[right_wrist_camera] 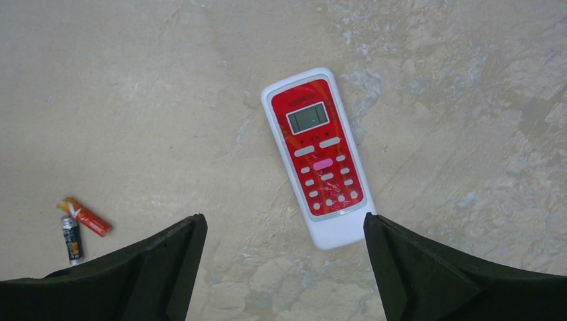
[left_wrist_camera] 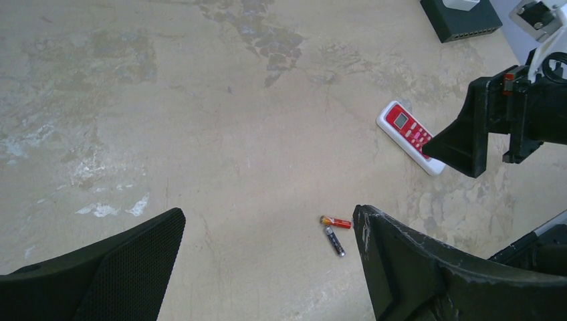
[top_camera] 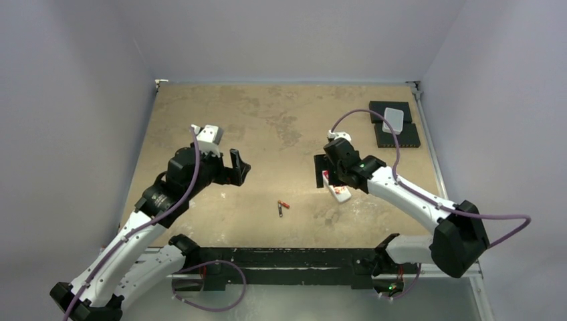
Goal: Load the batteries into the remote control
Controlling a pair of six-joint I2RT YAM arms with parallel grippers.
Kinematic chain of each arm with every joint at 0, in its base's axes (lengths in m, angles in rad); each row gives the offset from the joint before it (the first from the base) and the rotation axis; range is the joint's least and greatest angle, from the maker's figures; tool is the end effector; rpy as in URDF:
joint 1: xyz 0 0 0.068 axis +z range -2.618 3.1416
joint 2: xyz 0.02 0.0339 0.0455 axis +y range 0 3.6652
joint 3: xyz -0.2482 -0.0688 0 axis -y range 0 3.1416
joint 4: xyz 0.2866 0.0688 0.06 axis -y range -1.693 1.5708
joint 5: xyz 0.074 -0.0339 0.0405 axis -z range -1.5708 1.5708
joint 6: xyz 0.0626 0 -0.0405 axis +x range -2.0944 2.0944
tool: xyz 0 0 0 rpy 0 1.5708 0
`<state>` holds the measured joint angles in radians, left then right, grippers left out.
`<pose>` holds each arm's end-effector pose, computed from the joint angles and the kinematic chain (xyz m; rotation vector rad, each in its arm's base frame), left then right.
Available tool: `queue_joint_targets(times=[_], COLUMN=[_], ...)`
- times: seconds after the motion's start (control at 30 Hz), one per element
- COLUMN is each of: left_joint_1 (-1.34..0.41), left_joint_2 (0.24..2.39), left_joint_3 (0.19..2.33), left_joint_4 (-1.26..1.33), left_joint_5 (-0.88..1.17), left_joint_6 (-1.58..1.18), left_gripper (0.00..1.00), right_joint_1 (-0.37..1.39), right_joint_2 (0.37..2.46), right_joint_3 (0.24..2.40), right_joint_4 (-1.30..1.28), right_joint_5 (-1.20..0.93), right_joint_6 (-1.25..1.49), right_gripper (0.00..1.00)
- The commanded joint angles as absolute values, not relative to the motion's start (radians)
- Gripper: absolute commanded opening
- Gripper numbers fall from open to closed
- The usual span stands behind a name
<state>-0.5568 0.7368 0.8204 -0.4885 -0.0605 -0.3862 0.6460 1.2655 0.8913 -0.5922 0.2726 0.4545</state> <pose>0.2076 -0.1248 0.3102 0.1317 2.0127 -0.5496 0.2580 0.1734 0.1908 -0.1319 2.4858 0.1147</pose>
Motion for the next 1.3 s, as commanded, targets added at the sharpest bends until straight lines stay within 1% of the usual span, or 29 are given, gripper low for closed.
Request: queue_joint_targets(times=[0.0,0.37,0.87,1.13,1.27], left_joint_1=[-0.555,-0.555,-0.555,-0.555,-0.555], left_joint_2=[0.721,0.704,0.687,0.684,0.683], left_joint_3=[0.813,0.812,0.810,0.809,0.809], left_joint_4=[-0.477,-0.476,-0.476,-0.475,-0.475], left_joint_5=[-0.061,-0.053,-0.047,-0.047,-0.047], left_joint_6=[-0.400,-0.396,-0.393,-0.394,-0.394], left_gripper=[0.99,0.99,0.99,0.99,0.99], right_joint_1=[0.624,0.531,0.518,0.519,0.522], right_joint_2=[1.305,1.394,1.470,1.474,1.462], right_joint_3=[0.887,0.862,0.791,0.761,0.751], right_joint_4=[-0.556,-0.501,-0.426,-0.391,-0.393], right_joint_5=[0.340,0.311,0.240,0.203,0.200], right_joint_6=[0.489,0.523,0.546,0.545,0.545], right_gripper=[0.99,0.99,0.99,0.99,0.97])
